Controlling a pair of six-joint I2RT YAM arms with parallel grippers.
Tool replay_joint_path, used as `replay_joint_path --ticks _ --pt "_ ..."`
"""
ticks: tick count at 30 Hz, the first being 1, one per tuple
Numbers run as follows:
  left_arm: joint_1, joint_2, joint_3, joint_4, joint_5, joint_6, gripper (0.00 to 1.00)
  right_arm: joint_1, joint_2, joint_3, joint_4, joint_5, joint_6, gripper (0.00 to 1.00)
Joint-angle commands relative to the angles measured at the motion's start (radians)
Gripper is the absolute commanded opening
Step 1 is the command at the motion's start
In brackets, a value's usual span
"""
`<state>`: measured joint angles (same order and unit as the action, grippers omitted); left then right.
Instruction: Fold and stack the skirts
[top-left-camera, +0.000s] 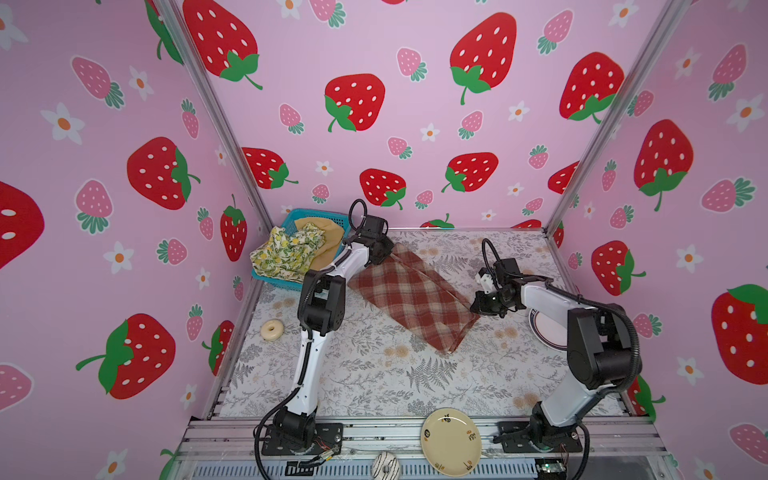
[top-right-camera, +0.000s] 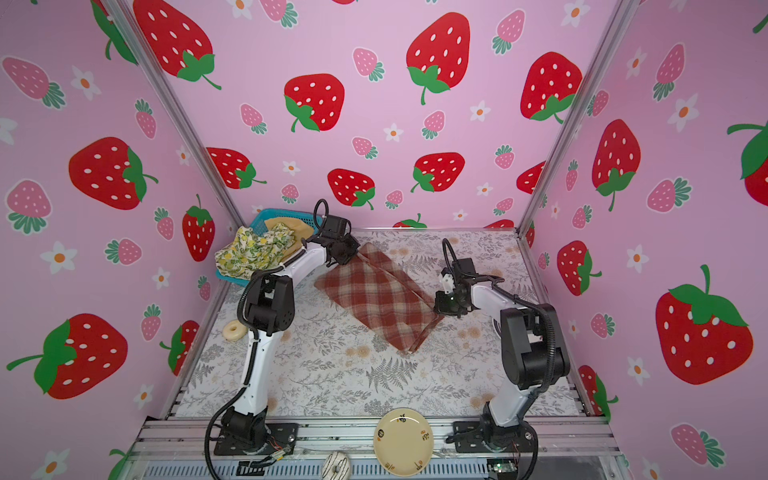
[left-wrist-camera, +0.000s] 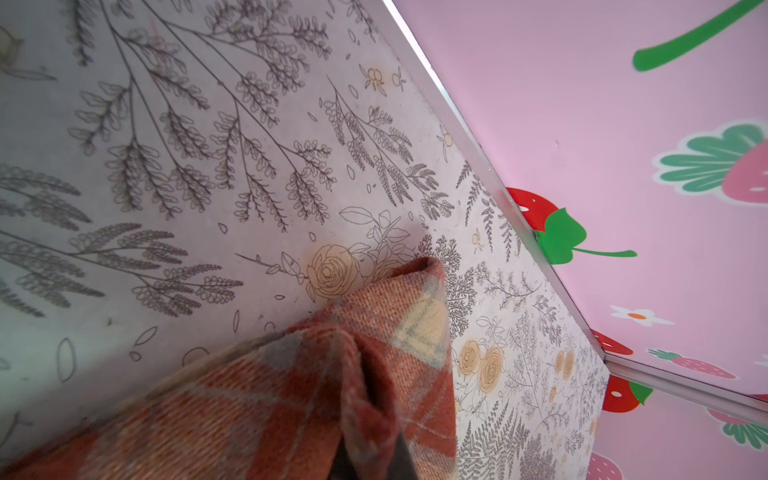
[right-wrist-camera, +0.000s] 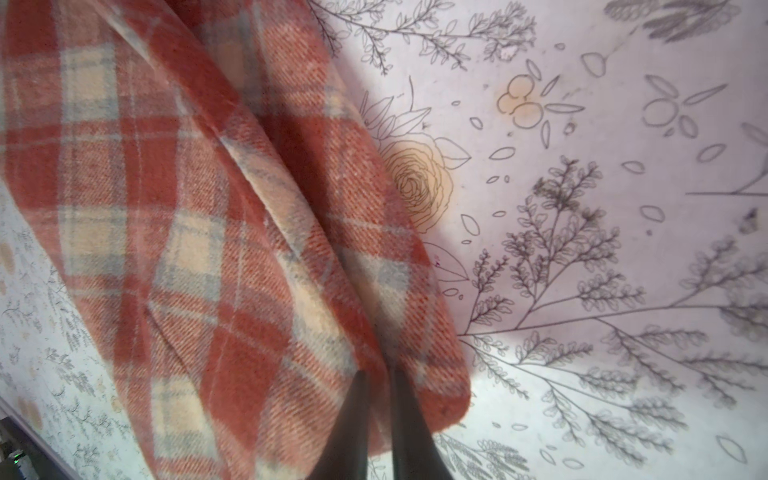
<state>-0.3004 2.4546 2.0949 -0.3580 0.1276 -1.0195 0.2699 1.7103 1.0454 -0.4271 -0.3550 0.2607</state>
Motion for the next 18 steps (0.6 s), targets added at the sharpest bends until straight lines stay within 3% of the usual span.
replay_joint_path --ticks 1,8,11,15,18 --pt "0.000 0.007 0.058 0.037 0.031 -0.012 0.12 -0.008 0.007 0.013 0.017 0.047 -0.003 0.15" --pt "0.000 0.020 0.102 0.046 0.062 -0.011 0.26 -0.008 -0.007 0.010 0.042 0.094 0.015 0.15" --pt "0.000 0.021 0.124 0.039 0.069 -0.006 0.38 -0.008 -0.019 0.014 0.053 0.089 0.018 0.15" --pt "0.001 -0.009 0.115 0.045 0.092 0.004 0.49 0.007 -0.080 -0.005 0.060 0.060 0.020 0.34" --pt "0.001 -0.088 0.028 0.081 0.098 0.019 0.76 0.036 -0.153 -0.046 0.065 0.060 0.023 0.51"
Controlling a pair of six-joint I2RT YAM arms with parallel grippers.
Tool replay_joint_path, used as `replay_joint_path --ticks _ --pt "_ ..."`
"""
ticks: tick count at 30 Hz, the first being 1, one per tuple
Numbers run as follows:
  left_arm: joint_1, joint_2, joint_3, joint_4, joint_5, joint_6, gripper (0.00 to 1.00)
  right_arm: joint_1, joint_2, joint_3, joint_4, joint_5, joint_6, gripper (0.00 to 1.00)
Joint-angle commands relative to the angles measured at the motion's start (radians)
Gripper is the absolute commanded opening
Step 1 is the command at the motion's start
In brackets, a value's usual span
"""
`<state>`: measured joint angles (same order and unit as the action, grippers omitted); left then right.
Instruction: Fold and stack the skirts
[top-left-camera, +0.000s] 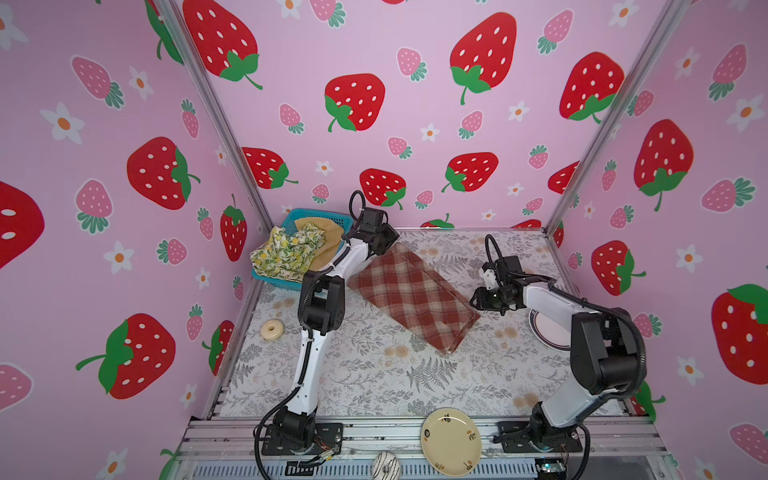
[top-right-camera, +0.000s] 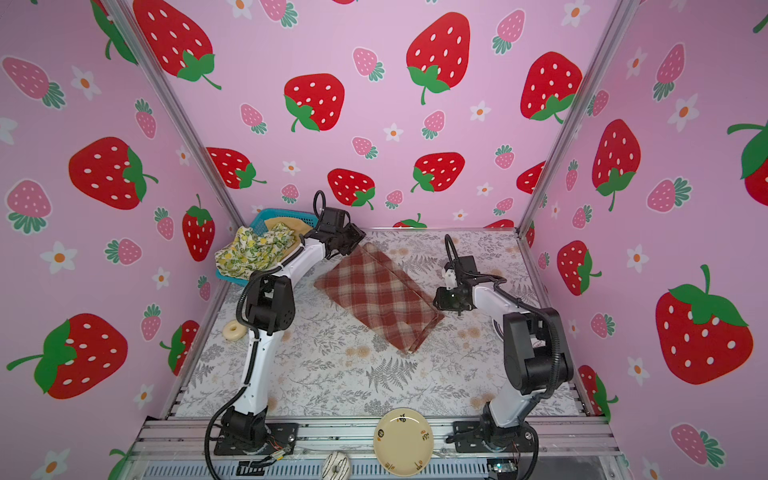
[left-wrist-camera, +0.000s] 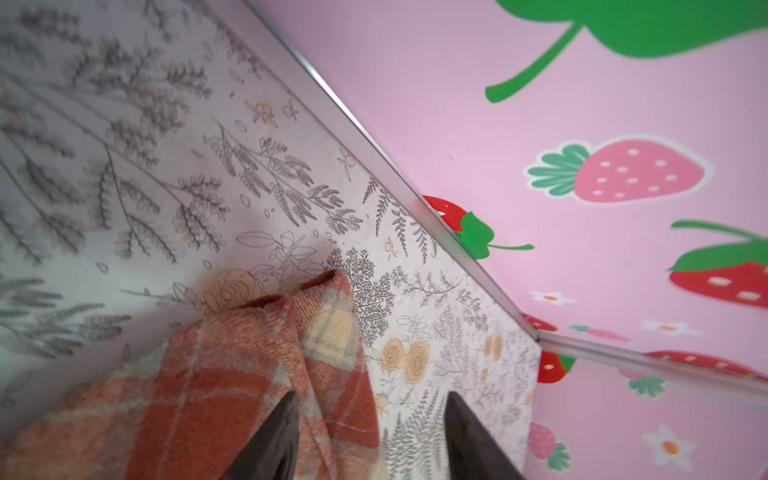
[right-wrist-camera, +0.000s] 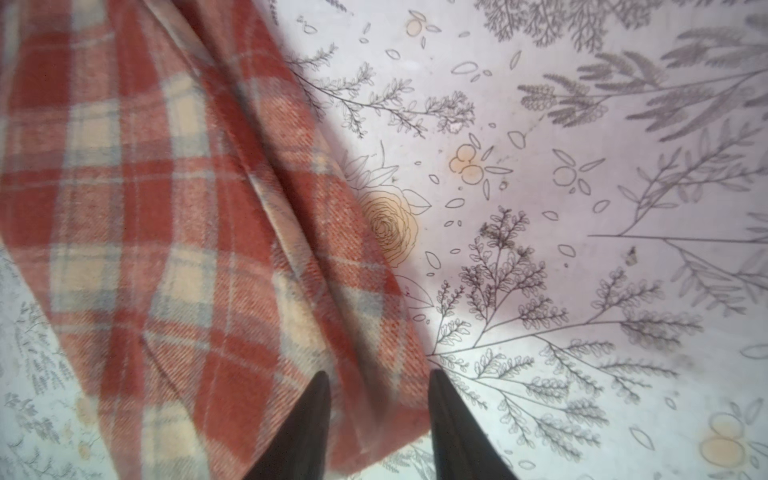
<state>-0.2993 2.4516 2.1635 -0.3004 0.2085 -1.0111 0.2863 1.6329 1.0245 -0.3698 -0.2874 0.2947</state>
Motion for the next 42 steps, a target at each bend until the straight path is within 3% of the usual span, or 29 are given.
replay_joint_path --ticks 1,2,10,16,26,28,38,42 --pt "0.000 -0.120 -0.090 0.042 0.021 0.014 0.90 0.030 -0.103 -0.043 0.009 -0.017 -0.004 0.58" --pt "0.000 -0.156 -0.137 0.058 0.023 0.017 1.00 0.039 -0.123 -0.058 0.013 -0.031 0.002 0.61" --pt "0.007 -0.426 -0.588 0.190 0.030 0.033 0.99 0.189 -0.221 -0.199 0.162 -0.136 0.143 0.76" --pt "0.005 -0.479 -0.777 0.280 0.034 0.043 0.99 0.216 -0.129 -0.232 0.284 -0.168 0.209 0.77" --pt "-0.019 -0.467 -0.983 0.405 -0.042 -0.026 0.99 0.161 0.061 -0.182 0.251 -0.007 0.185 0.77" --pt "-0.037 -0.505 -1.059 0.440 -0.103 -0.053 0.99 0.151 0.080 -0.157 0.228 0.048 0.168 0.99" --pt "-0.228 -0.739 -1.419 0.562 -0.301 -0.243 0.99 0.124 0.252 0.100 0.111 0.107 0.093 1.00" --pt "-0.267 -0.824 -1.503 0.607 -0.323 -0.306 0.99 0.125 0.222 0.153 0.086 0.106 0.087 1.00"
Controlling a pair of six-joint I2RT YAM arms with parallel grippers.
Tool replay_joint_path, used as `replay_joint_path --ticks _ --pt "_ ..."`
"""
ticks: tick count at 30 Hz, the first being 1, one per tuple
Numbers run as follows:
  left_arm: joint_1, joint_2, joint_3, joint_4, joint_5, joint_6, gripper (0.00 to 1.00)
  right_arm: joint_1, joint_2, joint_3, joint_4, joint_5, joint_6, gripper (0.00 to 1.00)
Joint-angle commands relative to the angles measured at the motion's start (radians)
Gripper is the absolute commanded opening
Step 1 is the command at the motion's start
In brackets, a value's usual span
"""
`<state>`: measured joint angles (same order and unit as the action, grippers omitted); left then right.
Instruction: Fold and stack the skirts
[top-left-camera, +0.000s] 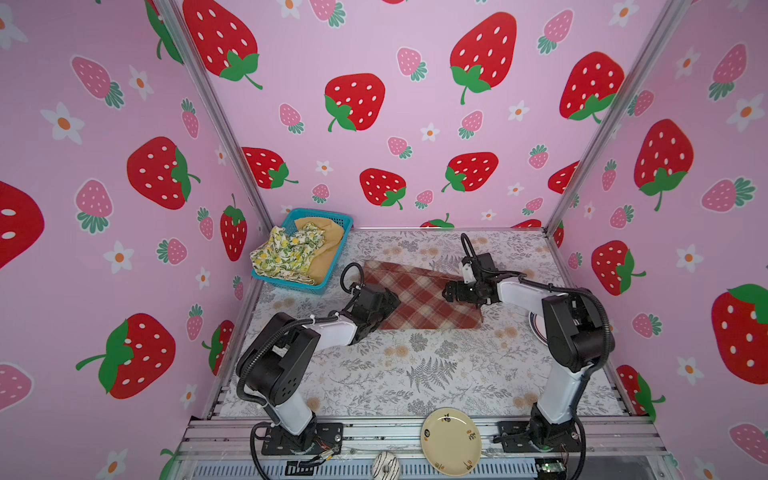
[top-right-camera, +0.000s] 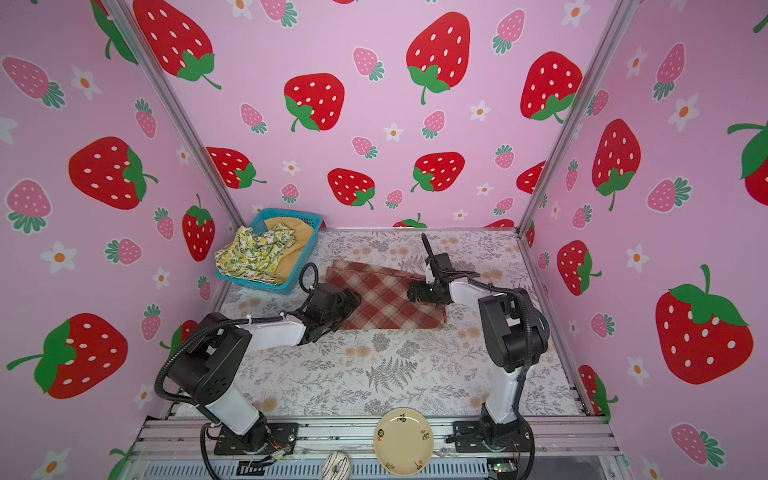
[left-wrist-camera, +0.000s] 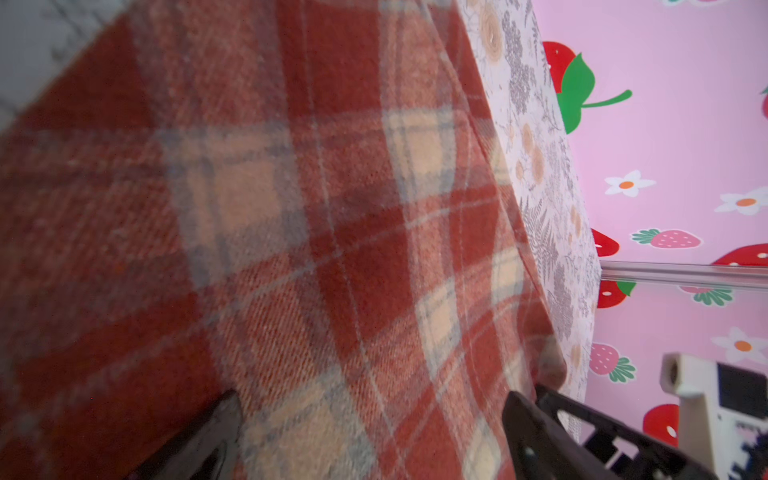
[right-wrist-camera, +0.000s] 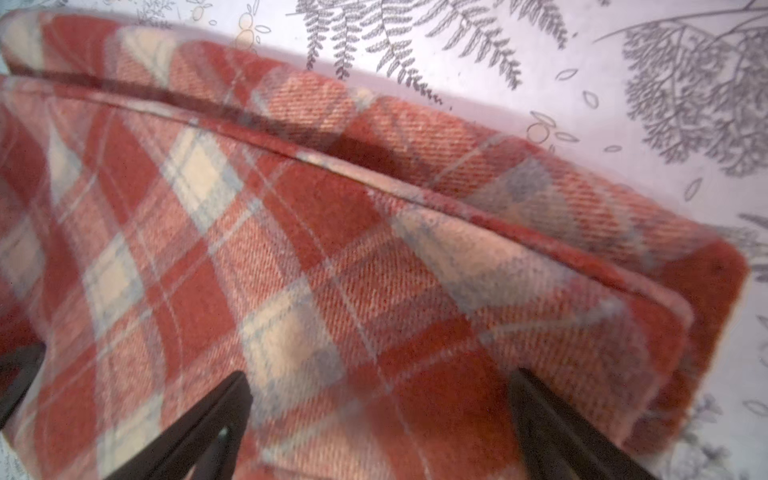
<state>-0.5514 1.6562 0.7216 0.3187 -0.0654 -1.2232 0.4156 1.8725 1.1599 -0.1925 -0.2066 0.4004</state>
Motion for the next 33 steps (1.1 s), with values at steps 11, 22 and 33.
replay_joint_path --ticks 11,22,33 --pt "0.118 0.098 0.423 -0.257 0.190 0.167 0.99 0.069 -0.344 -0.267 -0.004 -0.089 0.071 1.00" --pt "0.189 0.427 0.716 -0.297 0.306 0.203 0.99 0.087 -0.399 -0.468 0.079 -0.034 0.130 1.00" --pt "0.228 0.565 0.892 -0.423 0.304 0.285 0.99 0.088 -0.425 -0.594 0.127 0.014 0.172 1.00"
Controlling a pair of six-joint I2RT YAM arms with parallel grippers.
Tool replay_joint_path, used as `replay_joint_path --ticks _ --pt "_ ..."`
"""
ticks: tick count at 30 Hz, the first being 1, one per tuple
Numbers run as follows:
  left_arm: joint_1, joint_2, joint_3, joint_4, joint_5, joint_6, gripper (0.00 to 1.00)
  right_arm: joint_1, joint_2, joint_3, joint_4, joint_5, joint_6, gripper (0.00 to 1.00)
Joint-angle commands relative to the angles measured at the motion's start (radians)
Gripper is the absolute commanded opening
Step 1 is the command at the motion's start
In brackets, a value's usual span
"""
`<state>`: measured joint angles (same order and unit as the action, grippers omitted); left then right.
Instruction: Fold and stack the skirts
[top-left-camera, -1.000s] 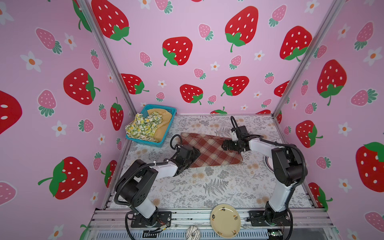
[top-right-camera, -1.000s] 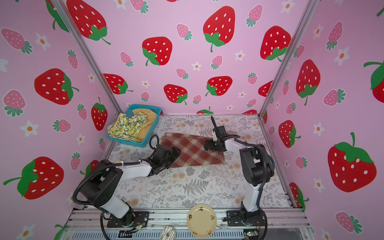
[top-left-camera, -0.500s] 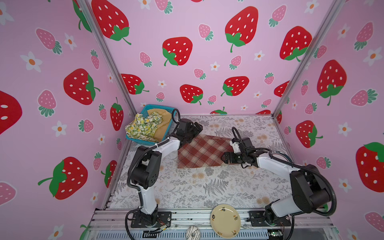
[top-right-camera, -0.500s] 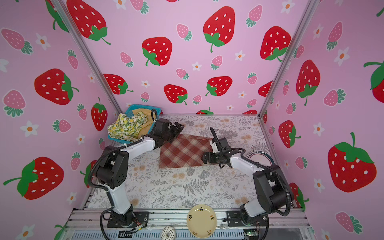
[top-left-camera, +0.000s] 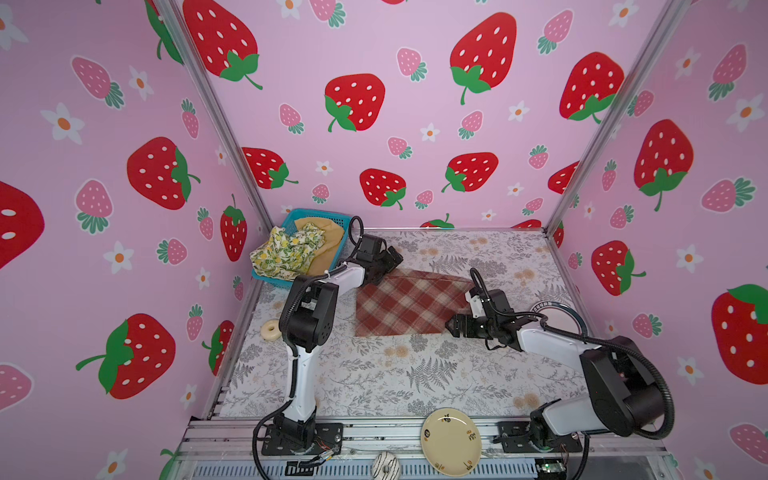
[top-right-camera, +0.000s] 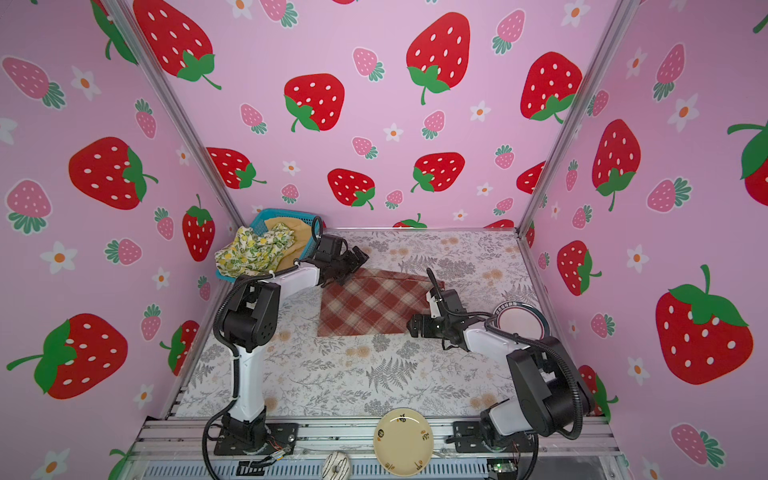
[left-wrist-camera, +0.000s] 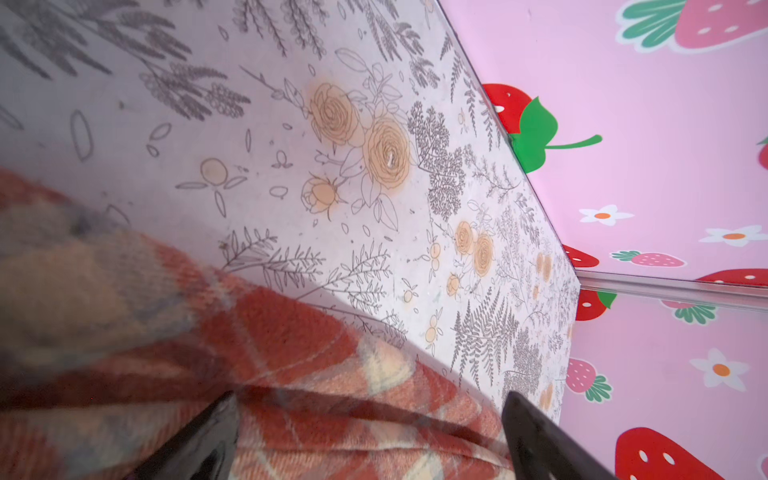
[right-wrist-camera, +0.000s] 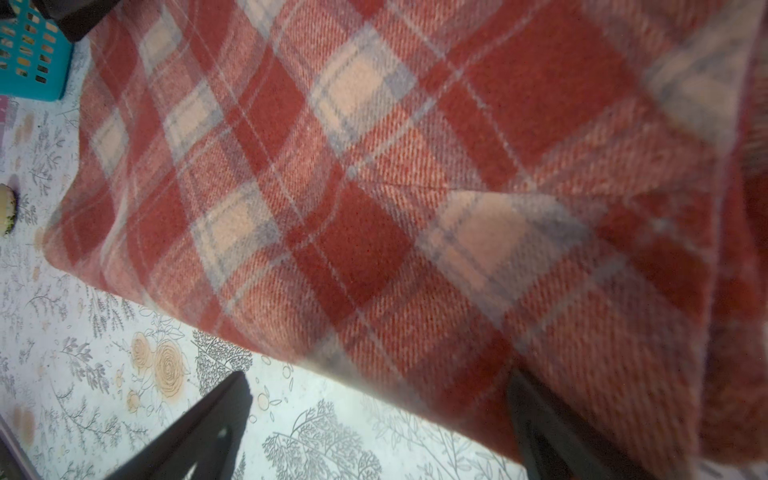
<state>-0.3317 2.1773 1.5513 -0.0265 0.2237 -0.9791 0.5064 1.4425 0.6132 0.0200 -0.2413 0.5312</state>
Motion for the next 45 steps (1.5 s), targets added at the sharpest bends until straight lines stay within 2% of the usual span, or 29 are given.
replay_joint_path --ticks 1,5,10,14,18,25,32,36,45 --pt "0.008 0.049 0.068 -0.082 0.020 0.043 0.99 -0.004 -0.007 -0.043 -0.088 0.049 0.041 1.00" --pt "0.008 0.003 0.058 -0.074 0.045 0.045 0.99 -0.003 -0.089 0.021 -0.129 0.058 0.026 1.00" --pt "0.007 -0.158 -0.010 -0.047 0.082 0.028 0.99 -0.030 -0.114 0.175 -0.216 0.054 -0.017 1.00" --pt "-0.013 -0.324 -0.136 0.016 0.101 -0.010 0.99 -0.093 -0.039 0.276 -0.225 -0.010 -0.049 1.00" --pt "-0.072 -0.448 -0.263 0.072 0.125 -0.048 0.99 -0.149 0.079 0.359 -0.217 -0.076 -0.070 1.00" --pt "-0.206 -0.551 -0.468 0.221 0.152 -0.136 0.99 -0.216 0.168 0.371 -0.225 -0.043 -0.110 1.00" --pt "-0.285 -0.512 -0.593 0.305 0.147 -0.164 0.99 -0.227 0.159 0.297 -0.221 0.049 -0.134 1.00" --pt "-0.288 -0.458 -0.679 0.410 0.159 -0.213 0.99 -0.227 0.156 0.265 -0.211 0.056 -0.135 1.00" --pt "-0.289 -0.409 -0.781 0.454 0.152 -0.214 1.00 -0.227 0.161 0.265 -0.208 0.047 -0.143 1.00"
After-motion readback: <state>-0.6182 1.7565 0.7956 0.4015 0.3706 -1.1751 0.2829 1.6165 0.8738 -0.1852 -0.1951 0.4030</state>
